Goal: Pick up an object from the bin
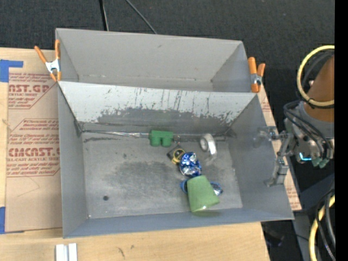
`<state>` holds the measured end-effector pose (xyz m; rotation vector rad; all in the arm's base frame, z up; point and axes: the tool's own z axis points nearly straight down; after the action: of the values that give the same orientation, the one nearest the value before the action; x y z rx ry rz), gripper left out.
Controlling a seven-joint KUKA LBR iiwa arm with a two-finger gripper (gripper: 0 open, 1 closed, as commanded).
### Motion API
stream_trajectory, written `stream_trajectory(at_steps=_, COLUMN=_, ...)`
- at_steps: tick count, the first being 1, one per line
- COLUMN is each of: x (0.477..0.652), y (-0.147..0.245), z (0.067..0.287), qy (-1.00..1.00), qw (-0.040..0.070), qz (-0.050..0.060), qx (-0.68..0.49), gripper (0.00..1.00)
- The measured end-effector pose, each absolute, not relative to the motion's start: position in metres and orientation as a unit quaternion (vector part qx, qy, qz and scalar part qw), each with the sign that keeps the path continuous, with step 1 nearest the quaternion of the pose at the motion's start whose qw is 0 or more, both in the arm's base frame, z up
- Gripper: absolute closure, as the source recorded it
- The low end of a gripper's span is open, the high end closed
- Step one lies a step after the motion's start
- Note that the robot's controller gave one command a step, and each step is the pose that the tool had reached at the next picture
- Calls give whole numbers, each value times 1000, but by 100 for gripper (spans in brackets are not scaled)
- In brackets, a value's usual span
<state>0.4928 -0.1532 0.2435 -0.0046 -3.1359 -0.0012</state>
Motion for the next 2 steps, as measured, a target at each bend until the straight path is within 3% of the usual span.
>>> stream_trajectory(at_steps=1, x=483, y=-72, z=140, qy=-997, qw=3, qz=-2, qx=75, gripper=0)
stream_trajectory(at_steps=2, x=482, y=-48, z=69, qy=-1000, qw=-6, qz=0, qx=17, gripper=0)
